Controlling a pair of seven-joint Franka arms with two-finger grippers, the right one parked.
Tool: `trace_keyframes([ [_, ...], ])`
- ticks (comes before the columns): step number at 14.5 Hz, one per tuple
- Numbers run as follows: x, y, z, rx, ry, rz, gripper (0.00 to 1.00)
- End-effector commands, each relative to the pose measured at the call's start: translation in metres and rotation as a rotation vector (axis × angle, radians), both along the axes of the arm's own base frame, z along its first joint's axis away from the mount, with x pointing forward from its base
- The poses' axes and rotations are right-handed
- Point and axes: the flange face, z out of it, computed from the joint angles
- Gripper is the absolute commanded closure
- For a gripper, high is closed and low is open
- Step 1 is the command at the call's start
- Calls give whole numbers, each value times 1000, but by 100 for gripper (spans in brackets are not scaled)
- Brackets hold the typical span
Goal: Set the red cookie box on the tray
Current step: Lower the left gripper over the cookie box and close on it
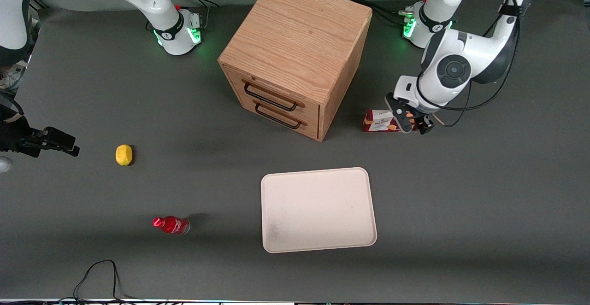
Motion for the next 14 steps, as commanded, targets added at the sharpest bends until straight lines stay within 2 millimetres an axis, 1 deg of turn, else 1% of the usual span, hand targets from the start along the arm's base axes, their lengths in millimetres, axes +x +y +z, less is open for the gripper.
trace_keyframes([
  [1,-29,-1,-15,-27,-52,-52,2],
  [4,-42,-3,-35,-39,-80,-72,3],
  [7,-44,-4,-39,-39,-80,-78,4],
  [9,-46,-4,-44,-40,-79,-80,7],
  [12,-46,-4,-56,-51,-99,-99,15],
  [14,-45,-4,-60,-54,-98,-131,35],
])
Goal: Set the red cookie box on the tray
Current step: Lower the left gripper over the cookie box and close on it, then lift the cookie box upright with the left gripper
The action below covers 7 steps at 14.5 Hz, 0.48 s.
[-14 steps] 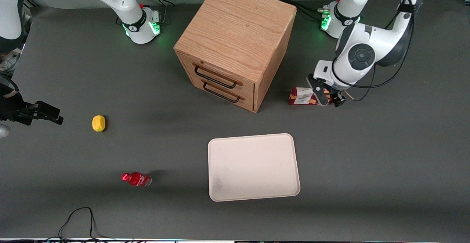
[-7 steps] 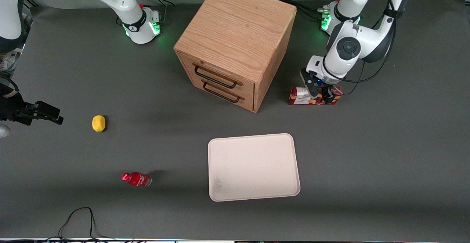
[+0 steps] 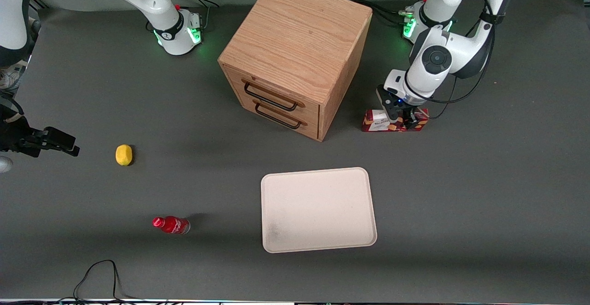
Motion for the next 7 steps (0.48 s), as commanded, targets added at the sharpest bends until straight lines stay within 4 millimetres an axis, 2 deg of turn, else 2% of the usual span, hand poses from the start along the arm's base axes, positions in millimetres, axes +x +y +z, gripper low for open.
trace_keyframes([
  [1,-4,0,-5,-10,-11,-43,49],
  [2,-4,0,-6,-10,-10,-48,63],
  [3,-3,1,-6,-9,-9,-46,85],
  [4,-3,2,-7,-9,-7,-40,100],
  [7,0,10,-9,-8,-2,-20,100],
])
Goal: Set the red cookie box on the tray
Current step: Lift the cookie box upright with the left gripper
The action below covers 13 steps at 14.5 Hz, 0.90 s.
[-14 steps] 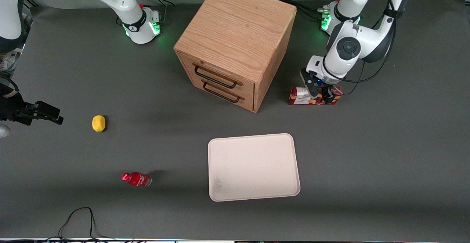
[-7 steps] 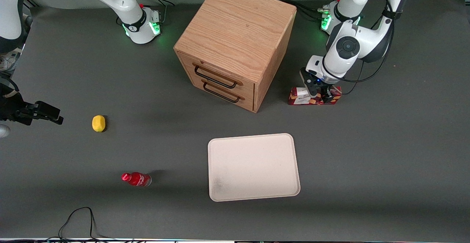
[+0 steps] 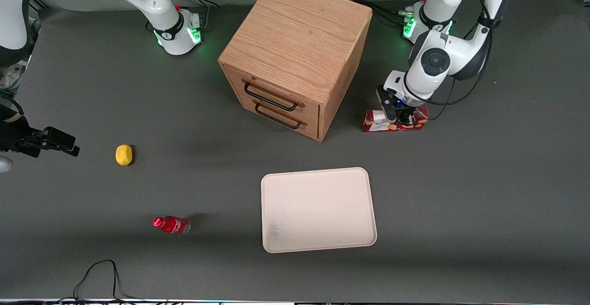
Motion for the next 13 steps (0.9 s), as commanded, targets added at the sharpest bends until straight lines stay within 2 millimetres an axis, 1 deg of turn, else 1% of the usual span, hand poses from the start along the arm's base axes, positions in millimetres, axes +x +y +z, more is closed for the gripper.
trace_keyframes([
  [1,1,8,-2,-8,-5,1,100],
  [4,14,16,8,-11,-9,45,100],
  [6,25,16,23,6,29,124,100],
  [8,43,12,49,28,75,209,100],
  [11,76,-4,103,20,118,350,100],
  [13,98,-13,135,4,105,453,100],
])
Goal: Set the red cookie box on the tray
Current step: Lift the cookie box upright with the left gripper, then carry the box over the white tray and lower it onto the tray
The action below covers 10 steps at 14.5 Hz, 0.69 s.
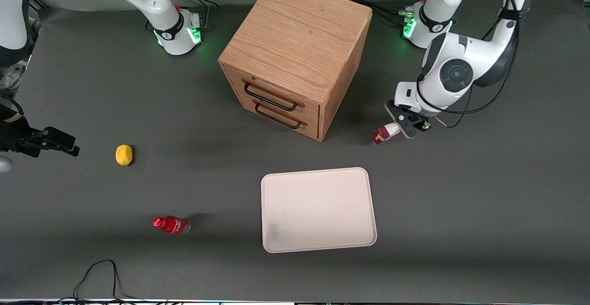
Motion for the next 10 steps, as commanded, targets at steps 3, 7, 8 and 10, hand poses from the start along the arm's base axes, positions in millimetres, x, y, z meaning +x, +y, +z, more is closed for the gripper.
trace_keyframes([
  [3,55,-26,80,-17,-18,273,100],
  [7,109,-48,123,-44,26,535,100],
  [8,126,-54,132,-45,31,591,100],
  [10,152,-65,132,-41,46,700,100],
])
